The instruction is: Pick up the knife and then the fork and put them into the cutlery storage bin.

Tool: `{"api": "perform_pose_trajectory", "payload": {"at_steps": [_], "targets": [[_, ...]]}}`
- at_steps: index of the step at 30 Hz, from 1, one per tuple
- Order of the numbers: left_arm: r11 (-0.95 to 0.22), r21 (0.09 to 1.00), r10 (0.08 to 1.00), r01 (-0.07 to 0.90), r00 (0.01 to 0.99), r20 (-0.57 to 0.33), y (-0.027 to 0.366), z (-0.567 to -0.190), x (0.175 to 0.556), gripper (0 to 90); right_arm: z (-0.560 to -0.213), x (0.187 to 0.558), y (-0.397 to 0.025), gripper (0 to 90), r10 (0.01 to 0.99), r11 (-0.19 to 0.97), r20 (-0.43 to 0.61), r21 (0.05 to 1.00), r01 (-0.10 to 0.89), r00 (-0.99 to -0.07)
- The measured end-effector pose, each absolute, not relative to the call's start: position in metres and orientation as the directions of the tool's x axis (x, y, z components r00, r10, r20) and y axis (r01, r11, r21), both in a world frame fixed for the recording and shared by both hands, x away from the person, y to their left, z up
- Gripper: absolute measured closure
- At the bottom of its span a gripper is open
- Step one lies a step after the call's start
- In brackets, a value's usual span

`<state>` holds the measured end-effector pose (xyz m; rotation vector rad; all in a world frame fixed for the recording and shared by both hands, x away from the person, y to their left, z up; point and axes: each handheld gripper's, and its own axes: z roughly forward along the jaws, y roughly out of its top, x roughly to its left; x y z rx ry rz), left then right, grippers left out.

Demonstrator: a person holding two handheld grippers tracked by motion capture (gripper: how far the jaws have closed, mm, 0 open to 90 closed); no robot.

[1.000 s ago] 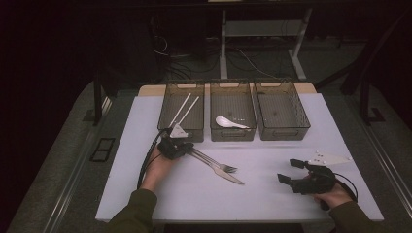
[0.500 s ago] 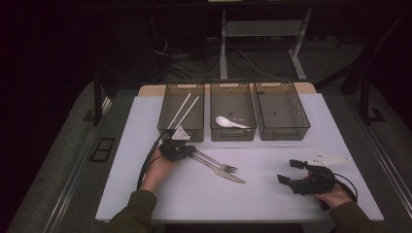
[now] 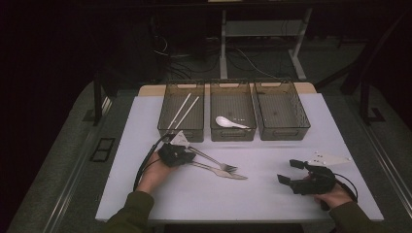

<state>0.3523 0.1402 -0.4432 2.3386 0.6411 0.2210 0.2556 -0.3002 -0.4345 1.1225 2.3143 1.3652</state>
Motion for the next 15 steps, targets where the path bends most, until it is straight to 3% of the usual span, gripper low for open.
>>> {"api": "perform_pose_trajectory", "payload": {"at_steps": [15], "targets": [[-0.684,0.641,0.407,0.348,0.911,-0.061,0.147,-0.441,0.326,88.9,-0.434,0.255,-0.300,20.5,0.712,0.273,0.175,0.824,0.497,-0.680]]}}
